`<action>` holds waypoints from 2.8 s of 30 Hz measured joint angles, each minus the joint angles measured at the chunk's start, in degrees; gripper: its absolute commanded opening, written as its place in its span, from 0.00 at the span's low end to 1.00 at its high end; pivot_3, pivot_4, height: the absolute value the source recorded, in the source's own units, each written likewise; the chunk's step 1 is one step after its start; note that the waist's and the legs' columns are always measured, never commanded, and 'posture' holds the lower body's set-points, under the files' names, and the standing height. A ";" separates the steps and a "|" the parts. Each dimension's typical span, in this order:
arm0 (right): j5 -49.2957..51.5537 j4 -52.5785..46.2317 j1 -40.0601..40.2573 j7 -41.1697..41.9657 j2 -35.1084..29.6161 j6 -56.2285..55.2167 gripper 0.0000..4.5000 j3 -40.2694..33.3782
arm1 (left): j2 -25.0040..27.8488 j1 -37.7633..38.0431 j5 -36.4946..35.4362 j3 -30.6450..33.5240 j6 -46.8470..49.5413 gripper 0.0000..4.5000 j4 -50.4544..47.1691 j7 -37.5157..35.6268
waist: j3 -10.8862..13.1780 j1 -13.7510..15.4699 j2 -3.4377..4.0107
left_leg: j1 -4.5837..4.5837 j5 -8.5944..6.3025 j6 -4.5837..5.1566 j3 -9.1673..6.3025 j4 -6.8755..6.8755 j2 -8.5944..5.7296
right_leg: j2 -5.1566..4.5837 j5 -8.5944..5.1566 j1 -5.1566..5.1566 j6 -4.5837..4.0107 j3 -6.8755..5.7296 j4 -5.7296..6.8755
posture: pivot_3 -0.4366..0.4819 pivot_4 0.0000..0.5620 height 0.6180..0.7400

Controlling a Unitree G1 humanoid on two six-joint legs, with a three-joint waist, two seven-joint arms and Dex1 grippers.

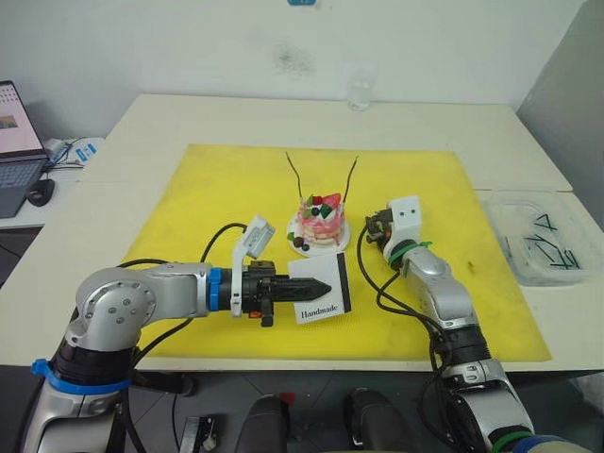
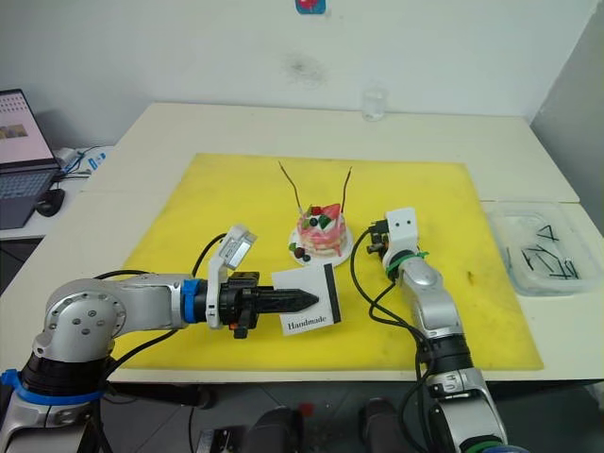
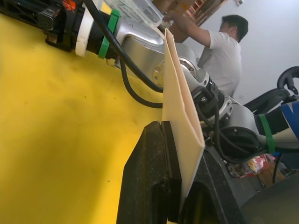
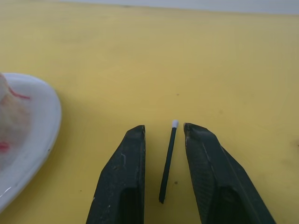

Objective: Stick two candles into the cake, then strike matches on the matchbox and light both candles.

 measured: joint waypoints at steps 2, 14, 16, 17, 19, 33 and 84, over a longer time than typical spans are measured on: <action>-0.54 0.03 -0.25 -1.85 0.97 0.59 0.29 -0.23 | -0.19 0.00 -0.10 0.12 -0.03 0.00 -0.32 0.76 | 0.00 -0.12 0.00 | 0.01 0.00 0.00 -0.02 0.00 0.00 | 0.00 0.00 0.02 0.00 -0.01 0.01 | 0.48 0.27 1.00; -0.56 -3.93 0.45 -6.42 3.59 6.54 0.17 -1.59 | -1.43 0.77 -1.19 0.75 -0.22 0.00 -2.46 3.58 | -0.02 -0.10 -0.03 | -0.01 0.00 0.00 -0.08 0.00 0.01 | -0.01 -0.01 0.04 0.00 -0.06 -0.03 | 0.48 0.27 1.00; -0.52 -4.77 0.70 -6.42 3.64 7.51 0.02 -1.65 | -1.48 0.86 -1.32 0.76 -0.24 0.00 -2.51 3.66 | -0.02 -0.11 -0.03 | -0.01 0.00 0.00 -0.07 -0.01 0.00 | -0.01 -0.01 0.04 0.00 -0.04 -0.03 | 0.48 0.27 1.00; -0.43 -5.13 0.78 -6.34 3.78 8.02 0.00 -1.75 | -1.48 0.89 -1.33 0.76 -0.24 0.00 -2.56 3.65 | -0.02 -0.12 -0.03 | 0.00 0.00 0.00 -0.07 -0.01 0.00 | -0.01 -0.01 0.04 0.00 -0.05 -0.03 | 0.48 0.27 1.00; -0.27 -5.88 0.99 -6.28 4.18 8.87 0.00 -1.86 | -1.47 0.92 -1.32 0.75 -0.24 0.00 -2.81 3.62 | -0.02 -0.13 -0.03 | 0.00 0.00 0.00 -0.08 -0.01 0.00 | 0.00 -0.01 0.04 0.00 -0.06 -0.03 | 0.48 0.27 1.00; 6.09 -19.48 8.78 19.64 -18.68 5.48 0.00 -1.50 | -1.06 1.72 -1.23 0.86 -0.06 0.00 -0.44 2.92 | 0.06 0.48 0.09 | -0.09 -0.01 0.01 0.04 -0.06 -0.09 | -0.20 -0.08 0.03 0.16 -0.01 -0.19 | 0.48 0.27 1.00; 8.71 -44.58 14.69 60.06 -53.26 2.17 0.00 13.16 | -11.02 -19.39 7.50 9.60 8.25 0.00 23.22 -7.55 | 0.10 1.21 0.03 | -0.03 0.01 -0.01 -0.14 -0.20 -0.10 | -0.11 -0.11 0.04 0.11 -0.21 -0.11 | 0.48 0.27 1.00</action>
